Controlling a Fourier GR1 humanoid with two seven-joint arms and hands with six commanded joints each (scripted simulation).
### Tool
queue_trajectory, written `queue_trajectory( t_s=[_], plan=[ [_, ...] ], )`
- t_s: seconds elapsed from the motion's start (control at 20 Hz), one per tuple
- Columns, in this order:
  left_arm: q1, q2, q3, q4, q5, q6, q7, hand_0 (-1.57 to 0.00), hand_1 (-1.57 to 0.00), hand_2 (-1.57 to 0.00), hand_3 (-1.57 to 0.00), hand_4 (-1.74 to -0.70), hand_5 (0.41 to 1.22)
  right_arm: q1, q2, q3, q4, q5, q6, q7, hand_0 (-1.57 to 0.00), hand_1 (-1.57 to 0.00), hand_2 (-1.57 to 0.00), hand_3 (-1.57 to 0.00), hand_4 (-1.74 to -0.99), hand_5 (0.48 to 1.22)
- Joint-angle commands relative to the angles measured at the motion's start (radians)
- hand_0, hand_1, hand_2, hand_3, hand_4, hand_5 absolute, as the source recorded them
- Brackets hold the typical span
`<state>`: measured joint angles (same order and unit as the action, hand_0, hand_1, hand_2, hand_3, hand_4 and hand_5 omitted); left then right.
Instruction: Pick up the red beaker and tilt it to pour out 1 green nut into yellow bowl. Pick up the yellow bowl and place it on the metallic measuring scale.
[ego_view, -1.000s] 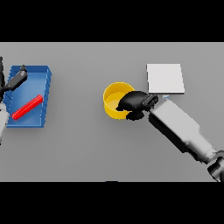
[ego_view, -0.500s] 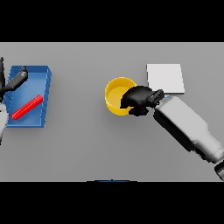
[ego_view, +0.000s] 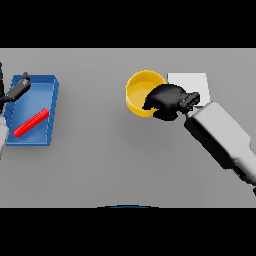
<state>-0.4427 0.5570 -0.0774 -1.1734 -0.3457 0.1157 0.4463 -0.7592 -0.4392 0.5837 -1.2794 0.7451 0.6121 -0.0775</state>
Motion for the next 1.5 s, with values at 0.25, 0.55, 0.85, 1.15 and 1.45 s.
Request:
queue_trajectory(
  t_s=[0.25,0.55,0.85,1.15,1.45],
  plan=[
    [-0.013,0.001,-0.004,0.004,-0.005,-0.010,0.031,0.00,0.00,0.00,0.00,-0.74,0.710,-0.029,-0.065,-0.079,0.065,0.003,-0.059,0.006,-1.57,-1.57,-1.52,-1.23,-1.741,1.221],
    [0.019,0.001,-0.004,-0.026,0.003,-0.015,0.020,0.00,0.00,0.00,0.00,-0.73,0.697,-0.052,-0.106,-0.140,0.218,0.017,-0.155,-0.023,-1.57,-1.57,-1.50,-1.18,-1.741,1.221],
    [0.018,0.014,0.002,-0.017,-0.003,-0.014,0.017,0.00,0.00,0.00,0.00,-0.72,0.682,-0.058,-0.097,-0.158,0.407,0.053,-0.266,-0.063,-1.57,-1.57,-1.44,-1.28,-1.741,1.221],
    [0.019,0.012,0.006,-0.024,0.003,-0.015,0.025,0.00,0.00,0.00,0.00,-0.72,0.676,-0.066,-0.071,-0.166,0.512,0.052,-0.302,-0.092,-1.57,-1.57,-1.38,-1.33,-1.741,1.221],
    [0.021,0.010,-0.003,-0.025,-0.006,-0.017,0.030,0.00,0.00,0.00,0.00,-0.72,0.668,-0.063,-0.051,-0.174,0.559,0.042,-0.326,-0.130,-1.46,-1.57,-1.34,-1.45,-1.741,1.221]
  ],
)
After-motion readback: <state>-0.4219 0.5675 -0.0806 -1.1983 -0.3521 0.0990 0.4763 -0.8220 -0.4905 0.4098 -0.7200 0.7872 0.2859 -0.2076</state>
